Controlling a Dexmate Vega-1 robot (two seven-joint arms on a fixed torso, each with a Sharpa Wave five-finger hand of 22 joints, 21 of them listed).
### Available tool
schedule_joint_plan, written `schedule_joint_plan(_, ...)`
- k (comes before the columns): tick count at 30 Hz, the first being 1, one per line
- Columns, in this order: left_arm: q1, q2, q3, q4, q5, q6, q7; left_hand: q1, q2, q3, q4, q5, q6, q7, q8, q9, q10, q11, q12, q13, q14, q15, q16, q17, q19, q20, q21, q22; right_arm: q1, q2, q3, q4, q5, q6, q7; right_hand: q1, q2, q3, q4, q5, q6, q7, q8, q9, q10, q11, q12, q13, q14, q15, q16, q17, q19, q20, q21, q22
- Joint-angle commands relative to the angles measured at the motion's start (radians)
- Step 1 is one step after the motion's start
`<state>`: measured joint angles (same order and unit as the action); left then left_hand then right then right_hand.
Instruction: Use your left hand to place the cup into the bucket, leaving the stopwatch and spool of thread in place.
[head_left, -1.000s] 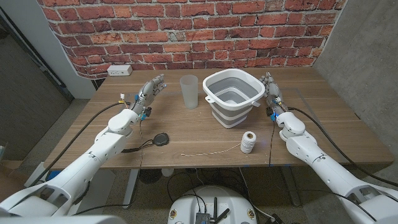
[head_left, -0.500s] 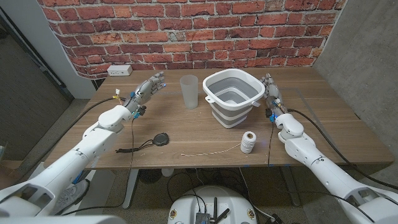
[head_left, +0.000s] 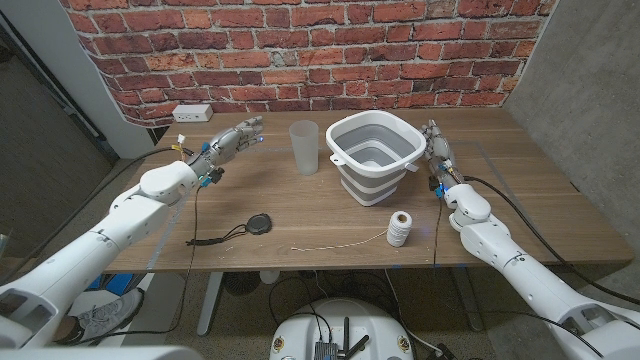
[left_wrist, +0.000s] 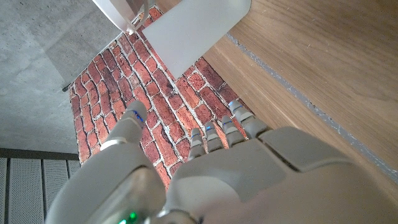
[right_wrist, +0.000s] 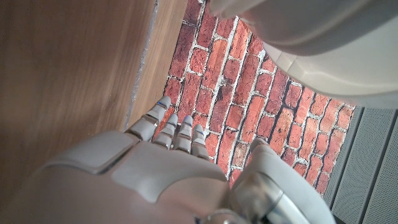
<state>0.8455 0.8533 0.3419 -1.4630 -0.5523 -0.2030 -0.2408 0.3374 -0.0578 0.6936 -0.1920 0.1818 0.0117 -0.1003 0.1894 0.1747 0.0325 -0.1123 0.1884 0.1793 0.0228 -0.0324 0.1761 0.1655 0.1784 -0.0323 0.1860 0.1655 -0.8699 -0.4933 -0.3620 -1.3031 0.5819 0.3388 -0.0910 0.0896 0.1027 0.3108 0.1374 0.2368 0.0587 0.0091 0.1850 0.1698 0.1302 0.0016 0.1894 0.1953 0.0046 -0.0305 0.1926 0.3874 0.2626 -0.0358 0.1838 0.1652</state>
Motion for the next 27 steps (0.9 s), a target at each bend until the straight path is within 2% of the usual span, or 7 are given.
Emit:
schedule_joint_plan(1,-0.077,0.026,0.047,0.027,0.05,0.037,-0.077,0.034,-0.013,0.0,-0.002,0.005,-0.019,-0.006,0.006,0.004,-0.01,-0.027,-0.001,0.006,-0.016,-0.087,-0.004,0.005,0.002,0.004,-0.002,0.003,-0.01,-0.017,0.008,-0.006,0.001,-0.009,-0.001,-0.011,0.041,0.01,-0.001,0.006,0.002,-0.006,0.0,0.005,0.006,-0.007,0.006,0.001,0.007,-0.005,0.006,0.0,0.009,-0.011,0.005,0.003)
schedule_joint_plan(9,-0.13,0.03,0.085,0.049,0.085,0.056,-0.131,0.109,-0.044,0.011,-0.002,-0.002,-0.094,0.0,-0.004,0.005,-0.045,-0.031,-0.005,0.006,-0.023,-0.098,0.0,0.005,0.014,0.0,0.0,0.002,-0.012,-0.017,0.012,0.0,0.002,-0.005,-0.004,-0.012,0.042,0.013,-0.001,0.007,0.006,-0.012,0.002,0.005,0.006,-0.009,0.006,0.0,0.011,-0.003,0.007,-0.004,0.011,0.0,0.006,0.003)
schedule_joint_plan(12,-0.135,0.038,0.094,0.037,0.095,0.075,-0.135,0.15,-0.061,0.015,-0.001,-0.003,-0.143,0.006,-0.007,0.005,-0.093,-0.028,-0.013,0.006,-0.047,-0.092,-0.004,0.005,0.012,-0.004,-0.002,0.002,-0.013,-0.016,0.015,0.002,0.004,0.0,-0.004,-0.013,0.041,0.014,-0.002,0.007,0.007,-0.013,0.002,0.005,0.007,-0.01,0.007,0.0,0.013,-0.003,0.008,-0.006,0.01,0.007,0.006,0.003)
schedule_joint_plan(16,-0.156,0.053,0.118,0.022,0.124,0.111,-0.157,0.217,-0.081,0.022,0.001,-0.005,-0.242,0.017,-0.006,0.007,-0.157,-0.016,-0.012,0.006,-0.115,-0.078,-0.01,0.005,-0.033,-0.016,-0.012,0.001,-0.014,-0.017,0.017,0.003,0.004,0.003,-0.004,-0.013,0.041,0.016,-0.002,0.008,0.007,-0.015,0.002,0.005,0.009,-0.012,0.007,0.0,0.012,-0.002,0.008,-0.008,0.009,0.008,0.005,0.003)
schedule_joint_plan(21,-0.15,0.056,0.12,0.01,0.144,0.107,-0.137,0.261,-0.089,0.025,0.003,-0.004,-0.287,0.027,0.0,0.008,-0.215,-0.002,-0.014,0.004,-0.161,-0.064,-0.008,0.004,-0.096,-0.037,-0.017,0.0,-0.016,-0.017,0.018,0.004,0.006,0.006,-0.005,-0.015,0.04,0.017,-0.002,0.008,0.008,-0.019,0.002,0.005,0.009,-0.011,0.007,-0.001,0.012,-0.001,0.008,-0.011,0.009,0.009,0.005,0.003)
schedule_joint_plan(24,-0.15,0.058,0.126,0.008,0.157,0.107,-0.135,0.283,-0.089,0.025,0.004,-0.005,-0.307,-0.008,0.004,0.01,-0.236,-0.003,-0.011,0.005,-0.174,-0.048,-0.005,0.004,-0.126,-0.035,-0.016,0.0,-0.019,-0.02,0.019,-0.002,0.005,0.002,-0.007,-0.015,0.04,0.018,-0.002,0.008,0.009,-0.021,0.002,0.005,0.008,-0.012,0.007,-0.001,0.012,0.001,0.008,-0.012,0.009,0.01,0.005,0.003)
schedule_joint_plan(27,-0.147,0.049,0.13,0.018,0.161,0.094,-0.131,0.294,-0.089,0.024,0.005,-0.006,-0.309,-0.015,0.008,0.01,-0.25,-0.003,-0.012,0.005,-0.175,-0.034,-0.003,0.005,-0.142,-0.027,-0.016,0.0,-0.02,-0.022,0.019,-0.005,0.002,0.001,-0.009,-0.015,0.04,0.019,-0.003,0.008,0.009,-0.022,0.002,0.005,0.009,-0.013,0.007,-0.001,0.012,0.001,0.008,-0.013,0.009,0.011,0.005,0.003)
